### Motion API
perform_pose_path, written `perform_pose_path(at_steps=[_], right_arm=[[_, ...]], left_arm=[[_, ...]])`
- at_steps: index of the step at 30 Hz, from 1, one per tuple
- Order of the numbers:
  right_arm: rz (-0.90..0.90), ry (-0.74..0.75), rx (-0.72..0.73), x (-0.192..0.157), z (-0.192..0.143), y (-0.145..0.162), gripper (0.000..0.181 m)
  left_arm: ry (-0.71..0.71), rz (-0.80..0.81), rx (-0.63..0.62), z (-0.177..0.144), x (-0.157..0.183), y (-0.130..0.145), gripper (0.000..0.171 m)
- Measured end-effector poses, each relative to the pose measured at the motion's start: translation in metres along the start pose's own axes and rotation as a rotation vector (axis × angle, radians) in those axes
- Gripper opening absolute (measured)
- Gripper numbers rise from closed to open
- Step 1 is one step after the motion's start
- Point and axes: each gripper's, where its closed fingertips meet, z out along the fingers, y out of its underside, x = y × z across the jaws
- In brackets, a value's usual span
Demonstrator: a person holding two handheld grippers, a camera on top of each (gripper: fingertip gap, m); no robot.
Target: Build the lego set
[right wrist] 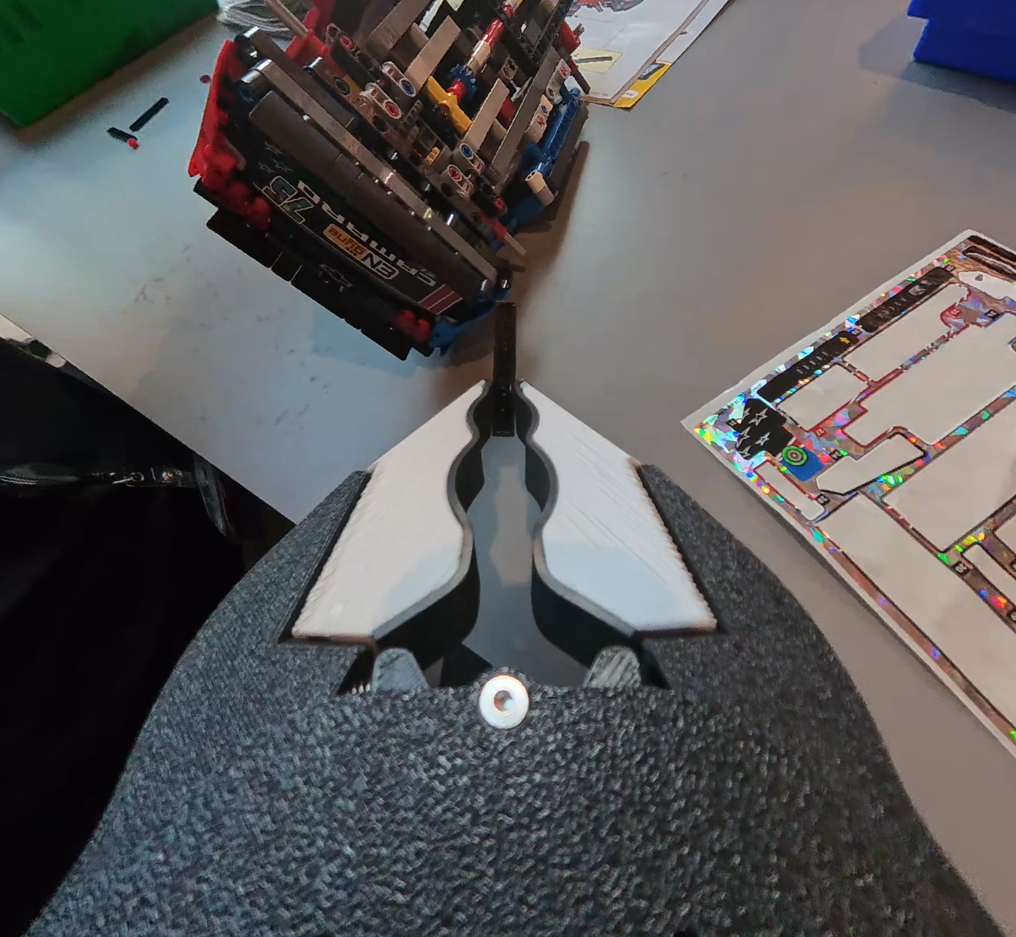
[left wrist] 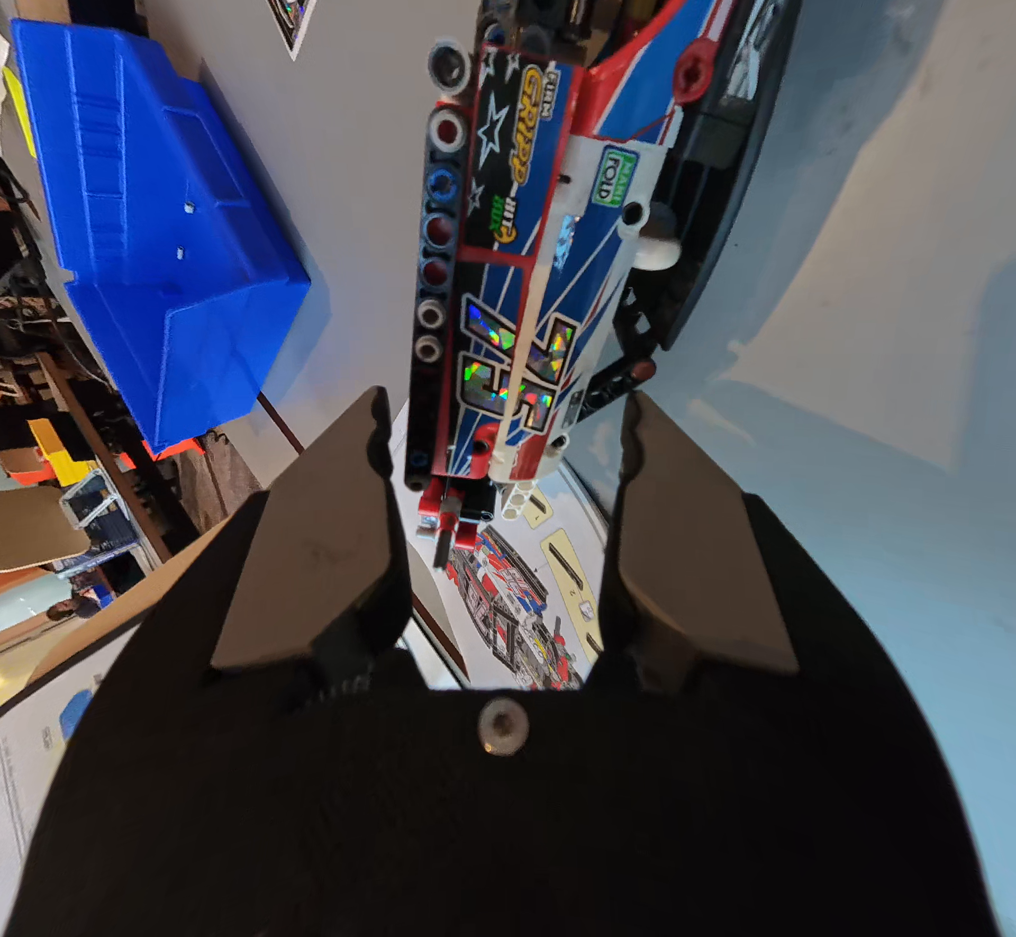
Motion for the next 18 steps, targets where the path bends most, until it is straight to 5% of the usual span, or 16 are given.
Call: perform_pose_path(at_steps=[8, 18], right_arm=[[-0.075, 0.056, -0.062, 0.009, 0.005, 0.003, 0.006], [-0.052, 0.096, -0.040, 0.055, -0.002, -0.001, 0.006]], left_arm=[[0.039, -0.074, -0.062, 0.001, 0.004, -0.003, 0.074], [0.115, -0.385, -0.140, -0.019, 0.025, -0.035, 0.059]])
